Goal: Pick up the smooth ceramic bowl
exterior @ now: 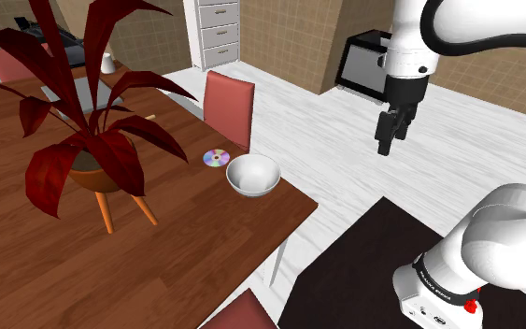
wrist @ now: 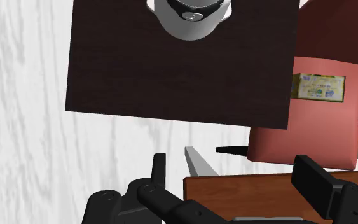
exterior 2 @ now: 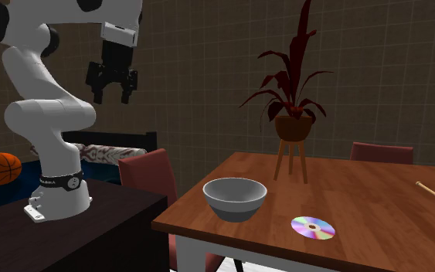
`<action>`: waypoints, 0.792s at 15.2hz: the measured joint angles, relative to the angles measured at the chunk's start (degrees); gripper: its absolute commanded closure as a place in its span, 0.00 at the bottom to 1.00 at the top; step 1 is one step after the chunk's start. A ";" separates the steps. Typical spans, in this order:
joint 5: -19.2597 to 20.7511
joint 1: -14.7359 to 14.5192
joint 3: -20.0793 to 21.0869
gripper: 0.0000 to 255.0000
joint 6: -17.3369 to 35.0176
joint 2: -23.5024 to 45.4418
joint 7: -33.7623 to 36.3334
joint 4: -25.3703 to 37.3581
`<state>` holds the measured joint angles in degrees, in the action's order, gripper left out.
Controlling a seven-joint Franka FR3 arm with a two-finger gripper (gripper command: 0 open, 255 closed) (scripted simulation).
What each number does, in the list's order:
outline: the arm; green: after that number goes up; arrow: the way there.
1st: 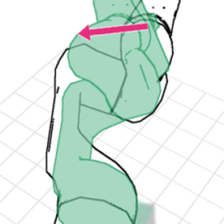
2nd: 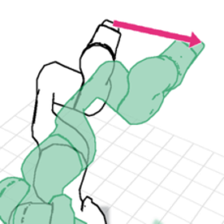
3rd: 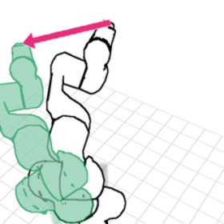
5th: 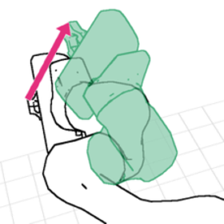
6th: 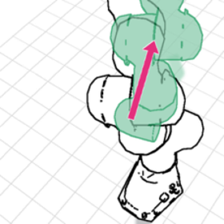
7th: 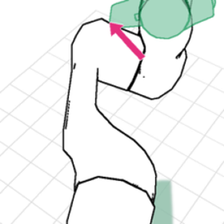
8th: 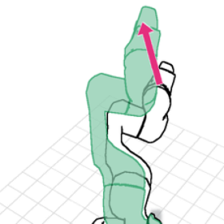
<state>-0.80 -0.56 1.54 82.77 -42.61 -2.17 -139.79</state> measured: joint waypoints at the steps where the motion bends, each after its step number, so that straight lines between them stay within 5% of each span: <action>1: 0.00 0.00 0.00 0.00 0.00 0.00 0.00 0.00; 12: -3.12 -0.04 0.94 0.00 18.51 19.00 2.52 2.63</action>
<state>-3.92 -0.59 2.48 101.28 -23.62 0.35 -137.16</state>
